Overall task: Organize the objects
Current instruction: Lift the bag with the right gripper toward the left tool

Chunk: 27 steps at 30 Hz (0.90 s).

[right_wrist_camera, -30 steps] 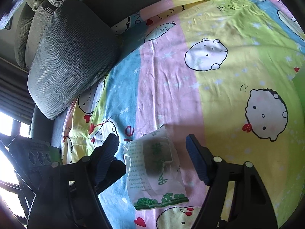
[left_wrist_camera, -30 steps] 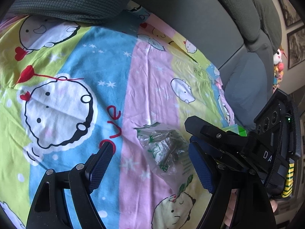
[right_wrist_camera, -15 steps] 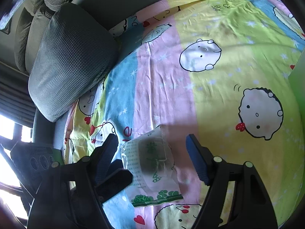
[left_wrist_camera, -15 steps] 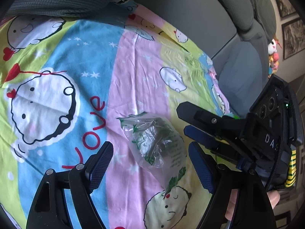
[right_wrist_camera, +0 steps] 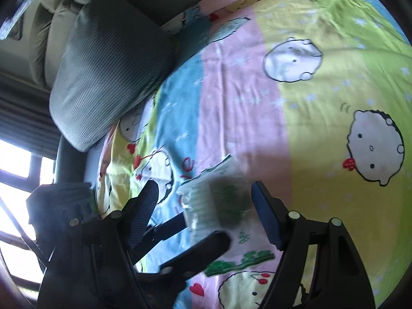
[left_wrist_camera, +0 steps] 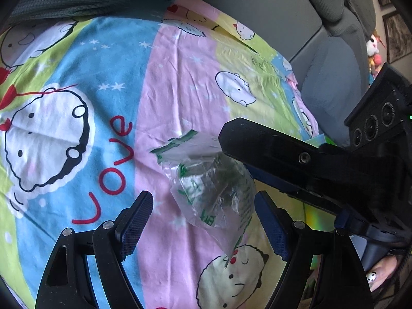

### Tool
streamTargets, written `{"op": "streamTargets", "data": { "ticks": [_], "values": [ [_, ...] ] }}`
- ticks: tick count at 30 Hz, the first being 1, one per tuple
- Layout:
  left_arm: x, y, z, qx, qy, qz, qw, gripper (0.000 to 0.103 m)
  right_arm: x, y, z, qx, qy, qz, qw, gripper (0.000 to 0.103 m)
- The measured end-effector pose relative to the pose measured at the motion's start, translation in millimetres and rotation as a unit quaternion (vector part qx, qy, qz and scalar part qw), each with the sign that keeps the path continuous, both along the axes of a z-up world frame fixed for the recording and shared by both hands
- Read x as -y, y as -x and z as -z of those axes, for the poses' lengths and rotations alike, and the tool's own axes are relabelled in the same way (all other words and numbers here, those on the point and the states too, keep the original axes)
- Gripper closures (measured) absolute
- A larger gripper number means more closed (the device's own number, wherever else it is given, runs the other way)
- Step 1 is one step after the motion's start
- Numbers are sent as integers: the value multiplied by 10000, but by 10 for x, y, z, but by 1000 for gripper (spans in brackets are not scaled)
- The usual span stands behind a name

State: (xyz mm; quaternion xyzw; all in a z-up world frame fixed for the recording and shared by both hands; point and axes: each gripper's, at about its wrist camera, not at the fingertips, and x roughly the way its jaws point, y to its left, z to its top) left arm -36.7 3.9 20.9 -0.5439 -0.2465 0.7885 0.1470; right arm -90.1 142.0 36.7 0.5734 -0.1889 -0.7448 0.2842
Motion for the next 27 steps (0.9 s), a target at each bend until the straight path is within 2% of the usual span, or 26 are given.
{"op": "streamTargets", "data": {
  "ticks": [3, 8, 14, 18, 27],
  "values": [
    [-31, 18, 43, 55, -17, 33, 10000, 21, 40, -15, -13, -93, -178, -90, 9998, 26],
    [-40, 38, 94, 103, -68, 12, 9999, 21, 64, 52, 145, 168, -391, -35, 9991, 26],
    [-33, 50, 112, 73, -122, 37, 9999, 23, 135, 100, 247, 345, -352, -115, 9987, 23],
    [-68, 50, 103, 12, -212, 158, 9996, 37, 156, 110, 256, 339, -356, -164, 9987, 23],
    [-105, 26, 5, -215, -262, 292, 9990, 39, 141, 81, 207, 312, -243, -88, 9992, 28]
  ]
}}
